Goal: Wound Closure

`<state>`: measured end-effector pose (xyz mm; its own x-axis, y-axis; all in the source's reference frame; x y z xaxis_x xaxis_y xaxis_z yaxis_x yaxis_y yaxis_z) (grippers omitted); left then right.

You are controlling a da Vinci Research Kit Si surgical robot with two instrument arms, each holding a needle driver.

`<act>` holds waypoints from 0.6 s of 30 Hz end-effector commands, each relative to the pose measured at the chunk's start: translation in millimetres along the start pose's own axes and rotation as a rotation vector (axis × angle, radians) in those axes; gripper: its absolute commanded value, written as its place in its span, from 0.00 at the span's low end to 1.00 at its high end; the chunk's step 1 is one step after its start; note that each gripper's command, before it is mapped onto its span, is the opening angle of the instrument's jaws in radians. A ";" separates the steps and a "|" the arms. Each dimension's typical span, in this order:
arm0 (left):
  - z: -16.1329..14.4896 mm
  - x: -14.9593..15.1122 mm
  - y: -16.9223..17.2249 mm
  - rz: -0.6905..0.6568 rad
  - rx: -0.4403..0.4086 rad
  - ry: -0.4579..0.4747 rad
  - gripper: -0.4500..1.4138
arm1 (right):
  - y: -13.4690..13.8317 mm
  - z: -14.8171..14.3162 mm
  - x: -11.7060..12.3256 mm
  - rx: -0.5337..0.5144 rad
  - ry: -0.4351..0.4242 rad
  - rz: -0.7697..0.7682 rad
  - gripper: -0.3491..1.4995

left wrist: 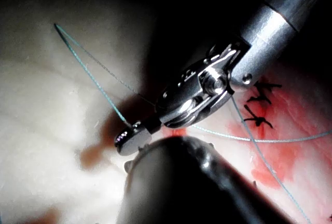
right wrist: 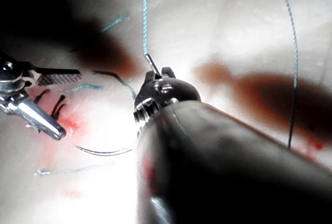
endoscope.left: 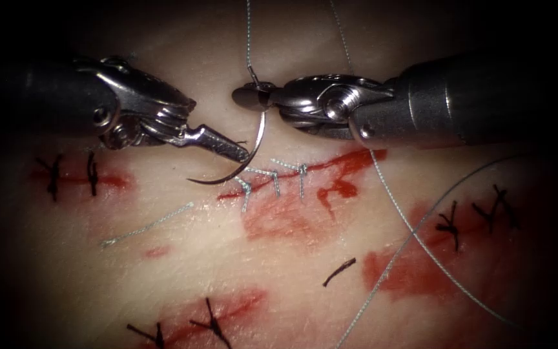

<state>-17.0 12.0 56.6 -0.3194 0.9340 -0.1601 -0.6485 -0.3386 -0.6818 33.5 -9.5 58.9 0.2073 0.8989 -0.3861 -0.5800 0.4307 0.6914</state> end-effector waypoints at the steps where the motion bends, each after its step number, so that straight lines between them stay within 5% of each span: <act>1: -0.7 0.9 -0.6 -0.043 -0.038 0.046 0.80 | 1.2 -0.2 1.3 0.105 0.031 -0.032 0.00; 3: -2.3 1.7 -1.4 -0.102 -0.118 0.112 0.76 | 2.2 -1.1 2.2 0.242 0.075 -0.085 0.00; 5: -3.2 2.3 -3.0 -0.115 -0.261 0.207 0.73 | 3.8 -2.5 2.8 0.321 0.242 -0.119 0.00; 8: -2.0 2.4 -4.3 -0.118 -0.354 0.297 0.99 | 4.8 -4.0 2.0 0.414 0.329 -0.128 0.00; 10: -0.4 2.0 -5.2 -0.113 -0.391 0.340 0.99 | 4.9 -4.5 1.9 0.537 0.299 -0.252 0.00; 13: 2.7 0.8 -6.0 -0.131 -0.504 0.319 0.96 | 4.0 -5.3 1.2 0.600 0.349 -0.304 0.00; 15: 4.9 -0.5 -6.2 -0.260 -0.596 0.263 0.91 | 3.1 -5.7 0.5 0.581 0.375 -0.289 0.00; 18: 7.5 -2.3 -6.0 -0.361 -0.672 0.220 0.80 | 1.8 -5.6 0.2 0.536 0.443 -0.486 0.00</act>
<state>-17.6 10.2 66.5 0.0146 0.9985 0.0532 -0.0739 0.0541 -0.9958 27.4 -9.2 55.6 -0.0790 0.4871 -0.8698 -0.0191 0.8716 0.4898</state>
